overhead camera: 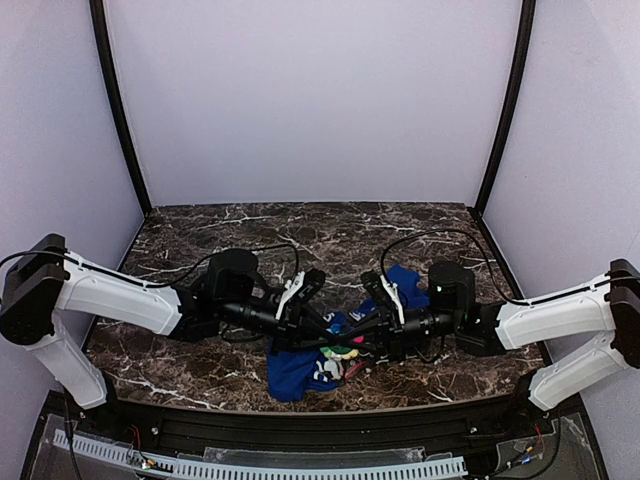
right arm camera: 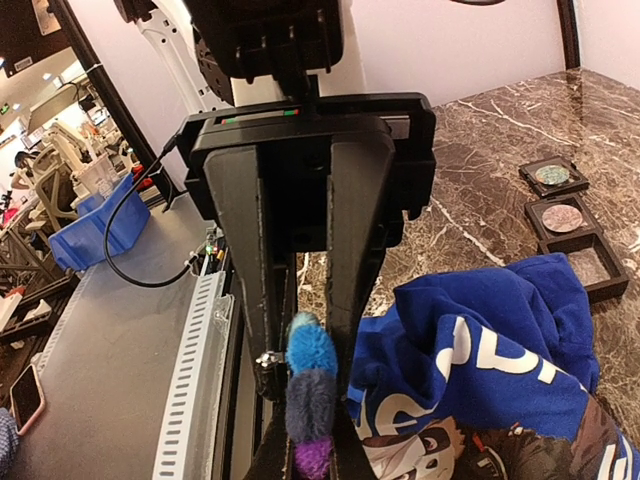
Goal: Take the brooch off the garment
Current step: Close the brooch onto the crumpled clothing.
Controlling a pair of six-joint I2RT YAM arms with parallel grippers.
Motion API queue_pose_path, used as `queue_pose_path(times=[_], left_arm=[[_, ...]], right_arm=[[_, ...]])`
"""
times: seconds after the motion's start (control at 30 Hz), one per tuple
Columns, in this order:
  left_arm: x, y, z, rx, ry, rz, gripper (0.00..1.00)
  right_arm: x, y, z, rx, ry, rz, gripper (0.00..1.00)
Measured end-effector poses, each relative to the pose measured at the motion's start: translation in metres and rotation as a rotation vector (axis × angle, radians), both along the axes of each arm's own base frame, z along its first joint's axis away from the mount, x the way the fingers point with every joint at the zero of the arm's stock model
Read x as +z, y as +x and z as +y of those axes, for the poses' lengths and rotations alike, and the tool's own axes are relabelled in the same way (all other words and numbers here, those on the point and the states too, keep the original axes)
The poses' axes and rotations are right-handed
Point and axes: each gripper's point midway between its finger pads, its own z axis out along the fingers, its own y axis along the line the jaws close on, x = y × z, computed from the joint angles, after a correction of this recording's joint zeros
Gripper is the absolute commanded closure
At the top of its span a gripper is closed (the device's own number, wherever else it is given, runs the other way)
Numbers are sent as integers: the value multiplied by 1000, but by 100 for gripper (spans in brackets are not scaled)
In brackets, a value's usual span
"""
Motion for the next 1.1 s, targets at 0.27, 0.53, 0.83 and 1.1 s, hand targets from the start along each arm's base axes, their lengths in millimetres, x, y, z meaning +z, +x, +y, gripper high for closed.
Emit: queue_pose_path(times=[0.27, 0.53, 0.83, 1.1], left_arm=[[1, -2, 0, -12, -5, 1, 82], [5, -4, 0, -26, -19, -3, 82], [10, -6, -1, -36, -40, -13, 82], [10, -7, -1, -41, -41, -12, 83]], right_arm=[[1, -3, 0, 15, 9, -1, 100], [5, -5, -1, 25, 21, -8, 100], [10, -7, -2, 33, 44, -23, 100], [10, -8, -3, 37, 46, -24, 100]])
